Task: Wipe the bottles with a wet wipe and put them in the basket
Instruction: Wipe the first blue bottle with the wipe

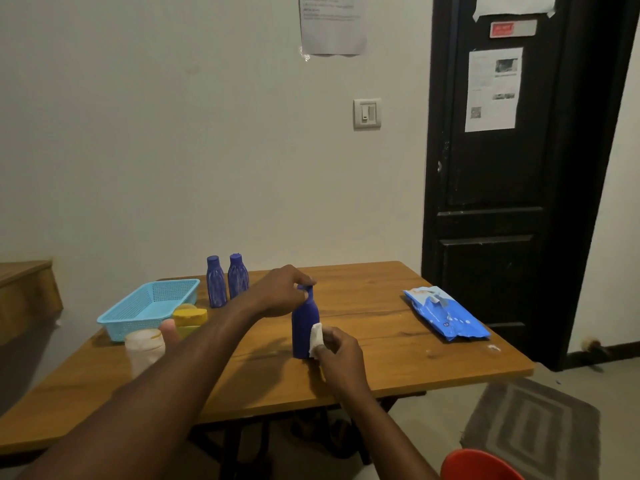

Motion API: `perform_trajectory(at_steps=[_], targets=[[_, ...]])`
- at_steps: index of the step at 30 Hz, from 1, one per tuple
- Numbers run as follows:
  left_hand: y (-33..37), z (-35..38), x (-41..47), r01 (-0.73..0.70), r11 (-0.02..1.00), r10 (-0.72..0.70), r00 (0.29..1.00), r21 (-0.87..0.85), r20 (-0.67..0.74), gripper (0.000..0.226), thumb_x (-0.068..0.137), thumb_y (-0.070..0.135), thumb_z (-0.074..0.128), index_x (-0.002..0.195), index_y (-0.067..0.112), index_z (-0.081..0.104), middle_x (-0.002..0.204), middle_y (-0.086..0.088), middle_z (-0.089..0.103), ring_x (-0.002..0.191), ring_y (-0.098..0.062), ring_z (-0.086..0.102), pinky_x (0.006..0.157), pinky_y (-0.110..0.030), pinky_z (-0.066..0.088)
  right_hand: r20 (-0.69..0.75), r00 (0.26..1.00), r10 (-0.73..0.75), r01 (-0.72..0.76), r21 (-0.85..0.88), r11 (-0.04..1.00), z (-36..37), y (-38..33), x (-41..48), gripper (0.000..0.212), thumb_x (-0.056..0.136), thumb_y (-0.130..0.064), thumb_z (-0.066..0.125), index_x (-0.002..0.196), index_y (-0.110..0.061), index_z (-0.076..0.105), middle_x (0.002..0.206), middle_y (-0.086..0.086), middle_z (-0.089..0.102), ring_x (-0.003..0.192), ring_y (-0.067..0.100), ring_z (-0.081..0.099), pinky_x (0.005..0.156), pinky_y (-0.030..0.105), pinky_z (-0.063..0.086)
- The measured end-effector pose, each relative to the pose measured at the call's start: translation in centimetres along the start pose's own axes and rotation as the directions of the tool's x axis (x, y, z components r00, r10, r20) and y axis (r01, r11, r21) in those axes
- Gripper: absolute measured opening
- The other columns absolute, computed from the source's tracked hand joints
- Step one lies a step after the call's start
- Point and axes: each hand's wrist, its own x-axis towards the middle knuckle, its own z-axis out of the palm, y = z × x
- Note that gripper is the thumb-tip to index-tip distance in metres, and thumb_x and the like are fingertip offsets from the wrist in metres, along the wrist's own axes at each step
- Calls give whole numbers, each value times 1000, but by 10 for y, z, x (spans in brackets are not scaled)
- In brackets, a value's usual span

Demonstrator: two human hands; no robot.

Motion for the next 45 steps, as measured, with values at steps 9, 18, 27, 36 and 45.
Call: perform_trajectory(at_steps=[9,18,27,36,45], targets=[[-6,8,0,-37,998,31,993,-49,-113,35,101,20,62,133,10,68,141,-4,64,132,-19,56,98,-29,39,-67,992,-106,97,-124,988,5,3,-3,21,103,-34,55,116,-28,70,100,-14,73,93,-5,65,72,16,53],[-15,16,-13,-108,979,77,982,-175,-175,36,101,17,60,136,16,67,139,0,65,129,-15,57,98,-27,43,-169,979,-111,126,81,989,7,-10,4,25,100,-29,62,124,-26,69,111,-17,73,106,-4,65,76,14,56],[-26,9,-22,-130,982,98,972,-137,-215,28,102,20,60,127,18,73,131,2,70,112,-5,60,85,-16,43,-203,951,-232,245,41,969,18,-58,26,31,101,-22,61,131,-21,68,123,-8,73,111,-1,65,95,29,58],[-27,-4,-28,-112,981,80,977,-157,-196,23,95,14,65,113,15,79,120,0,76,100,-4,66,78,-13,49,-235,930,-282,285,-20,958,27,-41,1,26,94,-22,72,118,-29,71,111,-22,69,105,-12,60,82,14,54],[-26,-7,-27,-106,983,79,980,-147,-180,23,94,18,68,113,15,79,116,-1,77,92,-5,67,71,-13,51,-192,948,-254,263,25,964,28,-52,17,44,81,-30,84,117,-29,59,108,-17,69,100,-2,65,77,24,59]])
